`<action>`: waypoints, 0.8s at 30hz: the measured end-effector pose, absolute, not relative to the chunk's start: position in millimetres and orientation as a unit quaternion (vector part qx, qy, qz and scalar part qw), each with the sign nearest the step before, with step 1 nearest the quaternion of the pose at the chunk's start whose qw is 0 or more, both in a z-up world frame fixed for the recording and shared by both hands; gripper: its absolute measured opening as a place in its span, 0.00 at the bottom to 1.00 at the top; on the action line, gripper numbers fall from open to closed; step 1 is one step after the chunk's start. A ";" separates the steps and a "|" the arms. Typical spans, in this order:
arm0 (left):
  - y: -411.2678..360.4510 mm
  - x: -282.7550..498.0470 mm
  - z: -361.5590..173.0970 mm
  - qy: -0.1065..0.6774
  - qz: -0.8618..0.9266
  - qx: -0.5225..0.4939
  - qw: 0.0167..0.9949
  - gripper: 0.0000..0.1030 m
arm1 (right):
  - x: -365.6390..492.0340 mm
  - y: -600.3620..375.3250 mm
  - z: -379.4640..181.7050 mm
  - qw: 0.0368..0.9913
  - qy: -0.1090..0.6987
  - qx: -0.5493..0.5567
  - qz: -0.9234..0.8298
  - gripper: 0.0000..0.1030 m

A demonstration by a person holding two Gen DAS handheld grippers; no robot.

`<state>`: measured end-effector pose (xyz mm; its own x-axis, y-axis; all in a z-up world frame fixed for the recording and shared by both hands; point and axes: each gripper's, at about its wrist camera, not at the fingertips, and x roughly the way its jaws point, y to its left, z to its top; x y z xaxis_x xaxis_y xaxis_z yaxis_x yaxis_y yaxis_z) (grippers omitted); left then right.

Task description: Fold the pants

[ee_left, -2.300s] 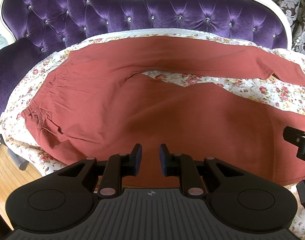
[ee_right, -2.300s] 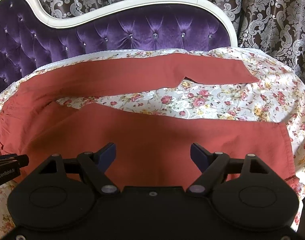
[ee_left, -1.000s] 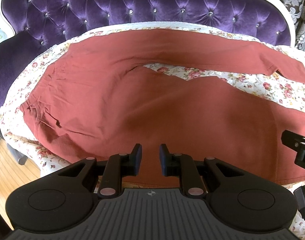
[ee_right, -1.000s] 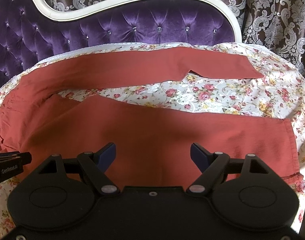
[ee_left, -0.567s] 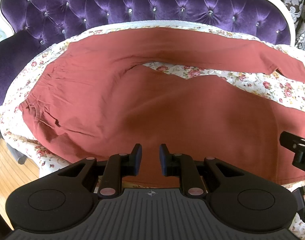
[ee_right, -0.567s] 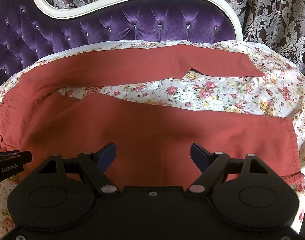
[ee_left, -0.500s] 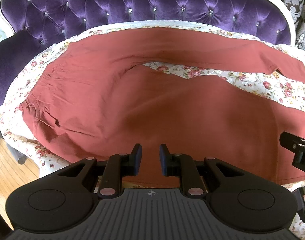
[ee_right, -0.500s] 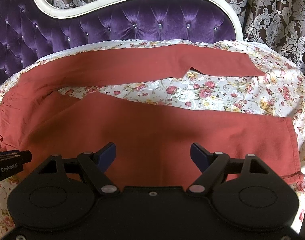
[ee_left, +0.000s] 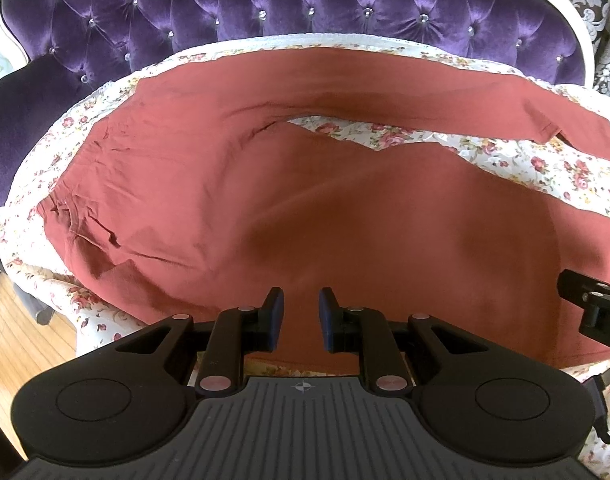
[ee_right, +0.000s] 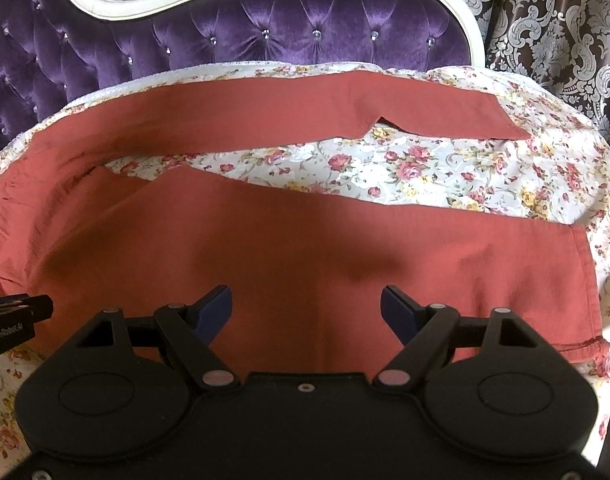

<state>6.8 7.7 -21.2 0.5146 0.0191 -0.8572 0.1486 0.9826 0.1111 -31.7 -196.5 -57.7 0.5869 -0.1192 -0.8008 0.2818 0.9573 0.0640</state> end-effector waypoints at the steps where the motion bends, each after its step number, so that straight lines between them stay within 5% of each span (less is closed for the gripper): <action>1: 7.6 7.1 -21.4 0.492 -0.037 0.086 0.866 0.18 | -31.3 -196.4 -58.6 0.885 0.442 0.092 -0.113 0.81; 24: -3.8 44.1 -16.9 0.482 -0.045 0.118 0.867 0.18 | 13.6 -228.3 -59.4 0.875 0.467 0.092 -0.083 0.76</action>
